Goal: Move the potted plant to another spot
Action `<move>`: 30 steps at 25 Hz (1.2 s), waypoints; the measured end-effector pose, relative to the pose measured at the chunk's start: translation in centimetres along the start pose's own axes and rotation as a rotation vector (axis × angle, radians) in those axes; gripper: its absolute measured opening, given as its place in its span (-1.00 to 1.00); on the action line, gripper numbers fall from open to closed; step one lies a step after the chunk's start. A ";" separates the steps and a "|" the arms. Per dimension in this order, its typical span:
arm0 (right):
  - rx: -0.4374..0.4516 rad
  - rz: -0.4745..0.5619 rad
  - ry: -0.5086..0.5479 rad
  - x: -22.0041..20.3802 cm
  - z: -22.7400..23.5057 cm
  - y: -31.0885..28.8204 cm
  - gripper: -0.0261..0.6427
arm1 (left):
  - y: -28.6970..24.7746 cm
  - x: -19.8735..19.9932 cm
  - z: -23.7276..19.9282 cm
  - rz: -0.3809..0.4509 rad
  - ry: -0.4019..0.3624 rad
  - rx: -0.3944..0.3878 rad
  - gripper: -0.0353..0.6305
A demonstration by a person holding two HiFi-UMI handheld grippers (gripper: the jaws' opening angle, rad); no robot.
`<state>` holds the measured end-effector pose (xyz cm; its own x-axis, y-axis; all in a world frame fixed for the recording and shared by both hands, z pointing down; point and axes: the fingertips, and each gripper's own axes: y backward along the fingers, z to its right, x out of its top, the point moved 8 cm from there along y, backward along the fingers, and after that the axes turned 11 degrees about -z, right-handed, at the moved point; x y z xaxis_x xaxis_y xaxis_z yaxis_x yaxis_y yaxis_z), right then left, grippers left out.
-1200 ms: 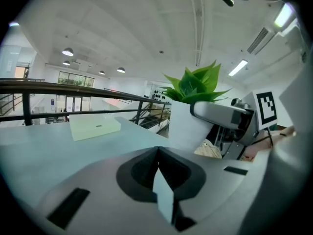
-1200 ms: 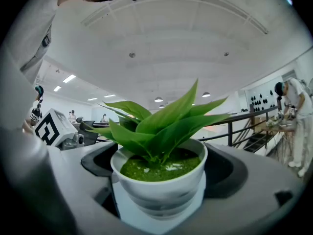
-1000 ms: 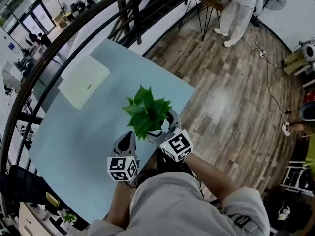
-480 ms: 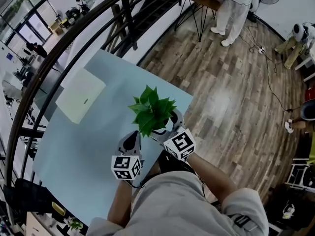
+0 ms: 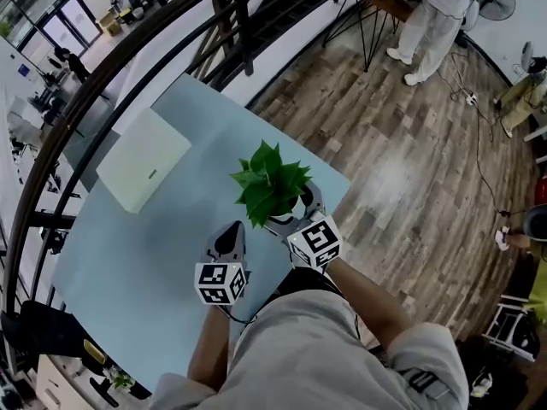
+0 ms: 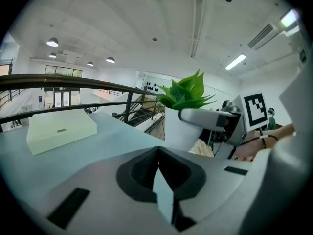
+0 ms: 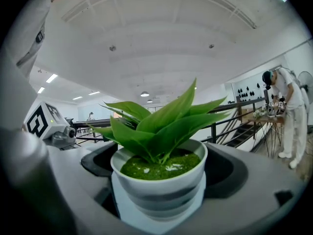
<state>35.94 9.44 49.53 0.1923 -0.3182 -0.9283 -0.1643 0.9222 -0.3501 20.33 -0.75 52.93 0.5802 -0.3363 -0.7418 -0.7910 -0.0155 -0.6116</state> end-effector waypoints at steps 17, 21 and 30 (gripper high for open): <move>0.106 -0.179 0.065 -2.3 5.6 -10.6 0.69 | -5.2 -0.9 -5.4 -0.092 0.148 0.070 -0.86; 0.125 -0.236 0.101 -3.7 6.0 -12.7 0.69 | -5.2 -2.1 -6.5 -0.118 0.202 0.095 -0.86; 0.151 -0.294 0.138 -5.9 6.8 -15.1 0.69 | -6.2 -3.2 -7.5 -0.148 0.271 0.125 -0.86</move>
<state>43.88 -1.13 61.12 0.0764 -0.5918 -0.8024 0.0254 0.8057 -0.5918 21.92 -6.65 61.10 0.6010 -0.5778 -0.5522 -0.6623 0.0268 -0.7488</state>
